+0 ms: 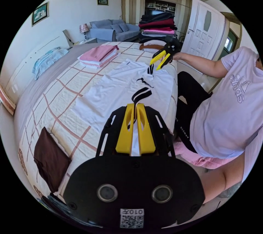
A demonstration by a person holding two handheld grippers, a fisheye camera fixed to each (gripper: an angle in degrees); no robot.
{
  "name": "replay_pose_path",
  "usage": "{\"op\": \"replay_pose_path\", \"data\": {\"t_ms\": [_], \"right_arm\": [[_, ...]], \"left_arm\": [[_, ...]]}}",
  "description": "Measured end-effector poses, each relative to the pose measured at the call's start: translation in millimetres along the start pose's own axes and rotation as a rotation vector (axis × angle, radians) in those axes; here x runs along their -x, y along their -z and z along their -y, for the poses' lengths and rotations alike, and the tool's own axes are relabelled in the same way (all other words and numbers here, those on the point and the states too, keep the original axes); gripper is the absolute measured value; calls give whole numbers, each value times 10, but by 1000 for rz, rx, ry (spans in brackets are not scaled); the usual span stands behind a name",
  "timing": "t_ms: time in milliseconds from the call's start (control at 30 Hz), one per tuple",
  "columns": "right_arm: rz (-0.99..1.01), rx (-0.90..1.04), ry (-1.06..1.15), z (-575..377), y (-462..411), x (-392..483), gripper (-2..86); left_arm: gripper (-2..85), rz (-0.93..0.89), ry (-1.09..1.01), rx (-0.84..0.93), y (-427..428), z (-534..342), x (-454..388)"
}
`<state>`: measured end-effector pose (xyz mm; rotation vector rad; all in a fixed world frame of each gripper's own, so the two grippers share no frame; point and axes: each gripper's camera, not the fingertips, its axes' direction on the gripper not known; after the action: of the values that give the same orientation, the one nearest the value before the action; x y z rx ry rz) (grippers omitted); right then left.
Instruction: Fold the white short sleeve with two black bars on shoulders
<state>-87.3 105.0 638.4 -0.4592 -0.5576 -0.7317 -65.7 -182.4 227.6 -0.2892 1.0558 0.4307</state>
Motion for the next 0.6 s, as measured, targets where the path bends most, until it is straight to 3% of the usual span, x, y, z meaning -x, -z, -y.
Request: {"op": "replay_pose_path", "data": {"t_ms": [200, 600], "right_arm": [[-184, 61, 83, 258, -171, 382, 132], [-102, -116, 76, 490, 634, 163, 103]], "left_arm": [[0, 21, -1, -57, 459, 79, -196], [-1, 77, -142, -148, 1269, 115, -977]]}}
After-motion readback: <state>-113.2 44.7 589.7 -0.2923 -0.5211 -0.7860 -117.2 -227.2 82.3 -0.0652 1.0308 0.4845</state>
